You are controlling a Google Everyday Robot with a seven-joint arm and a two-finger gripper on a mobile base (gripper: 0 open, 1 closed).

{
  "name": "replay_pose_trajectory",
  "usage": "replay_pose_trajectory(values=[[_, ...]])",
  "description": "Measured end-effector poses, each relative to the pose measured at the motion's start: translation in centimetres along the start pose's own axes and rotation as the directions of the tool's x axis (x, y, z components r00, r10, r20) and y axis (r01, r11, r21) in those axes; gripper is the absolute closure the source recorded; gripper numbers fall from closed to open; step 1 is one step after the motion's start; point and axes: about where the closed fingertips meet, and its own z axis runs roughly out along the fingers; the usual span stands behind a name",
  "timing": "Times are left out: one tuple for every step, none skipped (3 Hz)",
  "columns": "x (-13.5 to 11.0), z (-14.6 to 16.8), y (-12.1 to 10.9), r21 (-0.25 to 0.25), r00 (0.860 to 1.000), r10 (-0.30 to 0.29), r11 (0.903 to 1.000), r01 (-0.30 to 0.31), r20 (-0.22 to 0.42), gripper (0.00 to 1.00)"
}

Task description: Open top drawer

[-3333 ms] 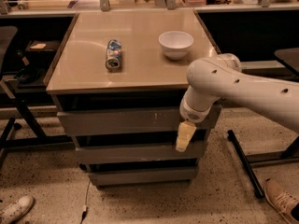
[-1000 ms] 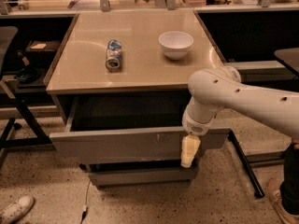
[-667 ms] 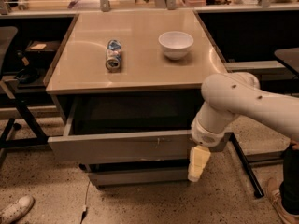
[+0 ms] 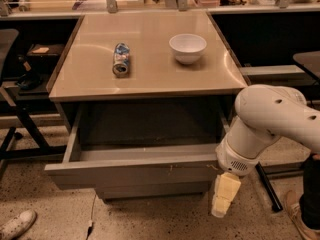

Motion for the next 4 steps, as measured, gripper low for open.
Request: replay_pose_trajectory(values=[[0.3,-0.2,0.5,-0.005,1.000,0.011,0.9999,-0.011,0.004,0.00],[-0.9,-1.2,-1.1,0.030,1.000,-0.015,0.9994,0.015,0.009,0.00],[-2.8,-1.1,-3.6,0.050,0.999,-0.042,0.9979,0.041,0.020,0.00],[-2.8,1.7,-3.4,-0.024,0.999,-0.052,0.9984,0.052,-0.011,0.00]])
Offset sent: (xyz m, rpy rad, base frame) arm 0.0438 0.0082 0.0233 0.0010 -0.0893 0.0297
